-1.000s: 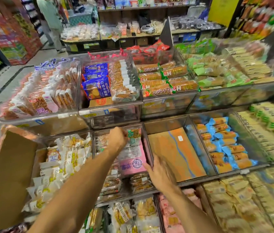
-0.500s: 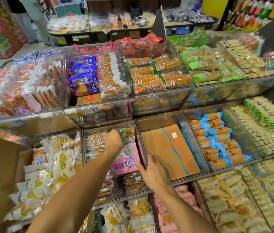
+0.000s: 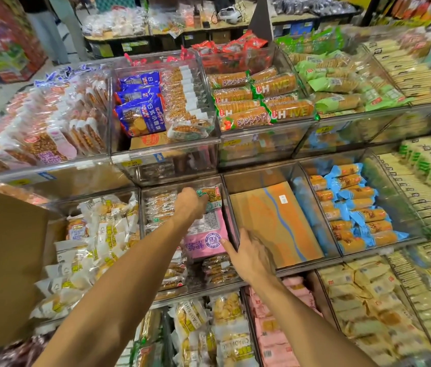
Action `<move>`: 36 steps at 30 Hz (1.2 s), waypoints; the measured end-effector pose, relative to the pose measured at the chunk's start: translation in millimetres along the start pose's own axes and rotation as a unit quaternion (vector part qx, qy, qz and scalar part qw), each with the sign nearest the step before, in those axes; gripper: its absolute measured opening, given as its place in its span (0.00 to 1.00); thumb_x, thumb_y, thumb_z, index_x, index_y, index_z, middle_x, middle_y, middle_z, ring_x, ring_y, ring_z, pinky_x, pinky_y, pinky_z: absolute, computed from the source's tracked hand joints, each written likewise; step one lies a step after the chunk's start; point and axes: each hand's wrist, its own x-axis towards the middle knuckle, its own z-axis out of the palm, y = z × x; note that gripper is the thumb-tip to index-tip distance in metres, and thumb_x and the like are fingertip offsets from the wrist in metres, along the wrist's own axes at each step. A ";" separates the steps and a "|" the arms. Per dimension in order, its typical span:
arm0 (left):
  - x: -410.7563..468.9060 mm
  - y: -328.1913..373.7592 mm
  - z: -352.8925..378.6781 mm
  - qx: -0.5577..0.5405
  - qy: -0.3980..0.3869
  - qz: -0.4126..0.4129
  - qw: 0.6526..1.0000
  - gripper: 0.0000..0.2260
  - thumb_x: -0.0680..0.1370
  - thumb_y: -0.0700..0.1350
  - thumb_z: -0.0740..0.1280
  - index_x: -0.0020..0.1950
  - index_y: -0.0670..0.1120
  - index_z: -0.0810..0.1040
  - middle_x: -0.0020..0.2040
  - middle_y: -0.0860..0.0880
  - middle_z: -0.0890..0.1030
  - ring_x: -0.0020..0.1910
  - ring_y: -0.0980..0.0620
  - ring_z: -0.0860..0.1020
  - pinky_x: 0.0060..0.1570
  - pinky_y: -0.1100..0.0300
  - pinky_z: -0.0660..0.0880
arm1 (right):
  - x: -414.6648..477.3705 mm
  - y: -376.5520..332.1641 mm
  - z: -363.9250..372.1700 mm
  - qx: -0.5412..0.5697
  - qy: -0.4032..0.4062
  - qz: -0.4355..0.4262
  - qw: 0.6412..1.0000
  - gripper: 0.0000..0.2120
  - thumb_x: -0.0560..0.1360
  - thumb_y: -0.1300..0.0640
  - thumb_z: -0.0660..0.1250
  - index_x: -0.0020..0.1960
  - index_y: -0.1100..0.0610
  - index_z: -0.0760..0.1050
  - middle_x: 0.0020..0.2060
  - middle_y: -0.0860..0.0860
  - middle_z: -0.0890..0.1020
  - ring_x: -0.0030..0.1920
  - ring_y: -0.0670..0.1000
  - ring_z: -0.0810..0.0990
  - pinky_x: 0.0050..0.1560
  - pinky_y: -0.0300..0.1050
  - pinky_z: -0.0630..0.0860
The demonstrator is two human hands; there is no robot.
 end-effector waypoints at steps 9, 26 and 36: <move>-60.4 1.1 -35.9 0.192 0.076 0.172 0.963 0.22 0.86 0.58 0.59 0.69 0.41 0.69 0.49 0.42 0.83 0.45 0.42 0.81 0.47 0.47 0.81 | -8.4 -7.6 -14.7 -0.013 -0.012 0.020 1.000 0.44 0.79 0.25 0.48 0.81 0.57 0.60 0.67 0.57 0.80 0.59 0.57 0.83 0.54 0.50 0.80; -161.1 77.7 -79.0 0.400 0.130 0.334 0.844 0.20 0.83 0.58 0.58 0.70 0.50 0.74 0.63 0.44 0.79 0.64 0.39 0.76 0.62 0.46 0.71 | -35.4 18.1 -194.1 -0.108 0.139 -0.018 0.984 0.27 0.81 0.34 0.58 0.73 0.48 0.73 0.68 0.50 0.78 0.72 0.56 0.73 0.80 0.65 0.49; -255.7 200.9 27.7 0.403 0.083 0.439 0.799 0.21 0.84 0.59 0.58 0.72 0.51 0.74 0.66 0.45 0.80 0.65 0.39 0.75 0.64 0.45 0.71 | -123.1 178.9 -274.2 -0.084 0.179 0.098 0.975 0.28 0.81 0.34 0.61 0.75 0.47 0.72 0.71 0.51 0.76 0.75 0.57 0.71 0.80 0.65 0.51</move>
